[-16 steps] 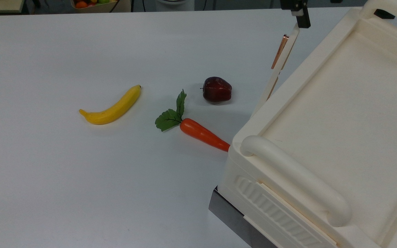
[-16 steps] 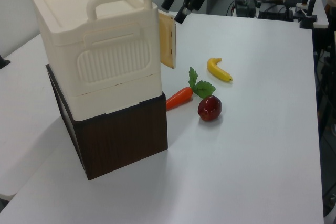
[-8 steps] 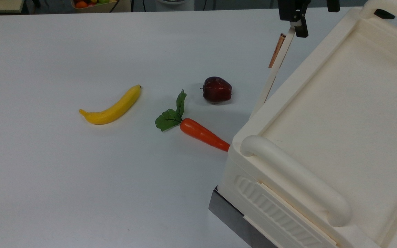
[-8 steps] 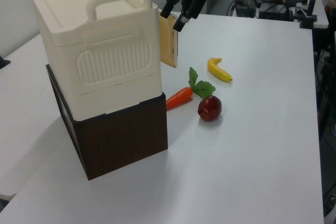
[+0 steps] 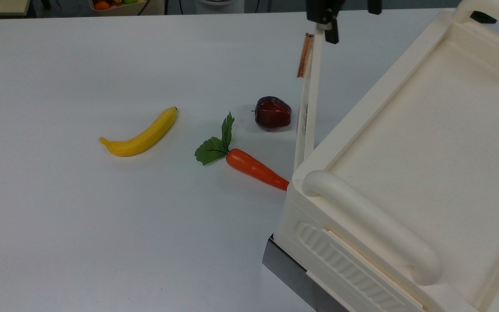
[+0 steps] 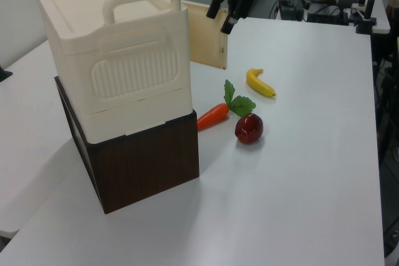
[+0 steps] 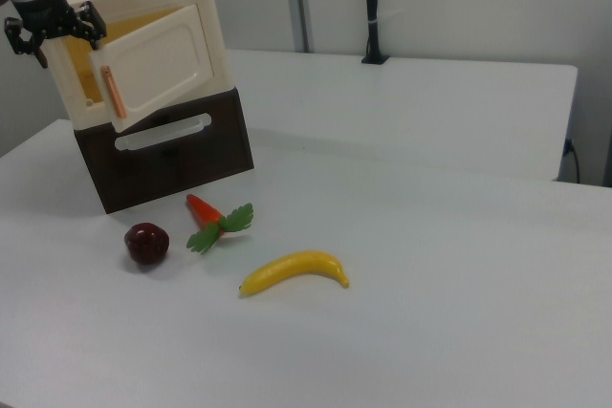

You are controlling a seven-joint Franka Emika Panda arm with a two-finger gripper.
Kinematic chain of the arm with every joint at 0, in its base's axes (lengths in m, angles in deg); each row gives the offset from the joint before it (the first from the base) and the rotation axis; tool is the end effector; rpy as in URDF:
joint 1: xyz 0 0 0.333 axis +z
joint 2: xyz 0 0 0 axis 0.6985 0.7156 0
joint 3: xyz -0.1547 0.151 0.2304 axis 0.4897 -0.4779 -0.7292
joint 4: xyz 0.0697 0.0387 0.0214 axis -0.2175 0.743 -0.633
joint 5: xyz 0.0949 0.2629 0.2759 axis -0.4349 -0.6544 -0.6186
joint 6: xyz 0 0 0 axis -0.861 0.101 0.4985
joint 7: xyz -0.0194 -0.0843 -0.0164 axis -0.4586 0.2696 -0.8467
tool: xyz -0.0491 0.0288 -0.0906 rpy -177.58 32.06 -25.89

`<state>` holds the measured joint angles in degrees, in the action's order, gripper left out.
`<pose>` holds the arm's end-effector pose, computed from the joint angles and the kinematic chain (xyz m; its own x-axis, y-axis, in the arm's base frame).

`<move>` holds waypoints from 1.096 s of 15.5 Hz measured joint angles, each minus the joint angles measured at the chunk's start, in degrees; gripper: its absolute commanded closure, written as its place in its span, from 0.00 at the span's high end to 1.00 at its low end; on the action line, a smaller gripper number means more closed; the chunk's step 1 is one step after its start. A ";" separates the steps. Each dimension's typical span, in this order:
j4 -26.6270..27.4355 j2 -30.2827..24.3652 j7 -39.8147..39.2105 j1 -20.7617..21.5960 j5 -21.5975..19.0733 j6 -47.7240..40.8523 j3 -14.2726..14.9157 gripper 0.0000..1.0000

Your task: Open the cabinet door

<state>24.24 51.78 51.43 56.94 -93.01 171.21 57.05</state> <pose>0.5860 0.2477 0.6615 0.6459 0.6241 0.4396 0.6824 -0.7302 0.0341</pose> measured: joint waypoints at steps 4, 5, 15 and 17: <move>0.02 -1.11 5.47 -0.36 6.26 -3.24 1.39 1.00; 0.09 -1.10 7.78 -0.47 7.67 -3.45 1.57 1.00; 1.23 -1.03 24.61 -3.62 11.13 -7.79 5.62 1.00; 1.70 -0.93 25.36 -3.64 11.13 -8.34 6.87 1.00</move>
<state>25.94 50.85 76.79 53.29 -81.88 162.87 63.92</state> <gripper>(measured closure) 0.000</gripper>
